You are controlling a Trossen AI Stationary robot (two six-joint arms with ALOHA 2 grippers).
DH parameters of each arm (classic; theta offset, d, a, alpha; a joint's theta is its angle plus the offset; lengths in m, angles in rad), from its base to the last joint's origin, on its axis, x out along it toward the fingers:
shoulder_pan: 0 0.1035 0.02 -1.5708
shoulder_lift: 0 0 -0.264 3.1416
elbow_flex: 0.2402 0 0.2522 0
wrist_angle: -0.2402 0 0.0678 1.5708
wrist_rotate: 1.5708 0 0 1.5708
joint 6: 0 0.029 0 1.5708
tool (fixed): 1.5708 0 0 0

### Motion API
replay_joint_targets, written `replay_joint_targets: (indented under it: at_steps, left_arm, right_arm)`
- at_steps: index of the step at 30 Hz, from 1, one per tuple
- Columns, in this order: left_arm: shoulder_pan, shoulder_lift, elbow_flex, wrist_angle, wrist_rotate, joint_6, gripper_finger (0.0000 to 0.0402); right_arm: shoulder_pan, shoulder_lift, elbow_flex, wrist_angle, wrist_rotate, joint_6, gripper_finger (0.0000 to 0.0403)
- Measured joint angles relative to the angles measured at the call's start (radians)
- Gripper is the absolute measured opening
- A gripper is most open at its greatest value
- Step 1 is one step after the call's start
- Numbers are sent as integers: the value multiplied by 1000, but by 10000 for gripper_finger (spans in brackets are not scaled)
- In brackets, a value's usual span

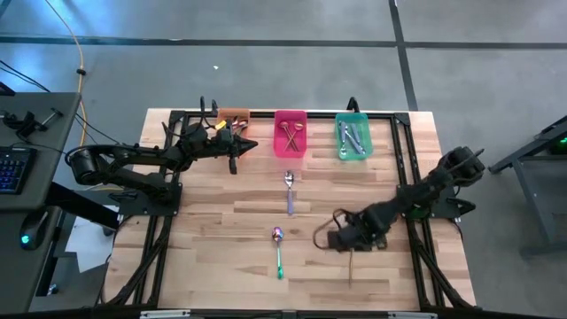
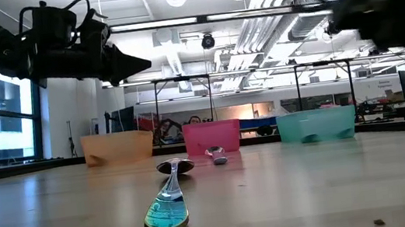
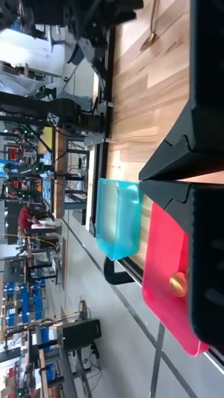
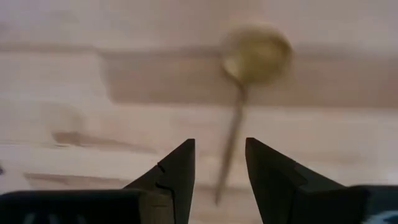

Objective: Sort silverware by color (type)
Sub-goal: Put the yellow spoon into the pink bin

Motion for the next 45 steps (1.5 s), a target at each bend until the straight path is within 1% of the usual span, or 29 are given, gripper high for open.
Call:
replay_joint_targets:
  at_steps: [3, 6, 9, 14, 20, 25, 30, 37, 39, 45]
  left_arm:
    - [0, 0, 0, -7, 0, 3, 0]
    - [0, 0, 0, -13, 0, 18, 0]
    - [0, 0, 0, -20, -2, 19, 0]
    - [0, 0, 0, -24, -2, 19, 0]
    - [0, 0, 0, -30, -2, 20, 0]
    - [0, 0, 0, -31, -3, 26, 0]
    - [0, 0, 0, -36, -3, 26, 0]
    - [0, 0, 0, -38, -3, 27, 0]
    - [0, 0, 0, -39, -3, 27, 0]
    - [0, 0, 0, -39, -3, 26, 0]
  right_arm:
    - [66, 7, 0, 1, -3, 143, 130]
    - [111, 37, 0, 0, -7, 193, 130]
    - [119, 77, 0, 4, -7, 184, 130]
    - [101, 127, -1, 22, 1, 135, 130]
    - [75, 131, 2, 30, -3, 93, 130]
    - [50, 131, 2, 33, 21, 61, 130]
    - [41, 132, 2, 61, 21, 43, 130]
    - [42, 134, 48, 5, 20, 43, 130]
    - [42, 134, 60, -7, 31, 43, 130]
    - [42, 134, 66, -13, 108, 43, 130]
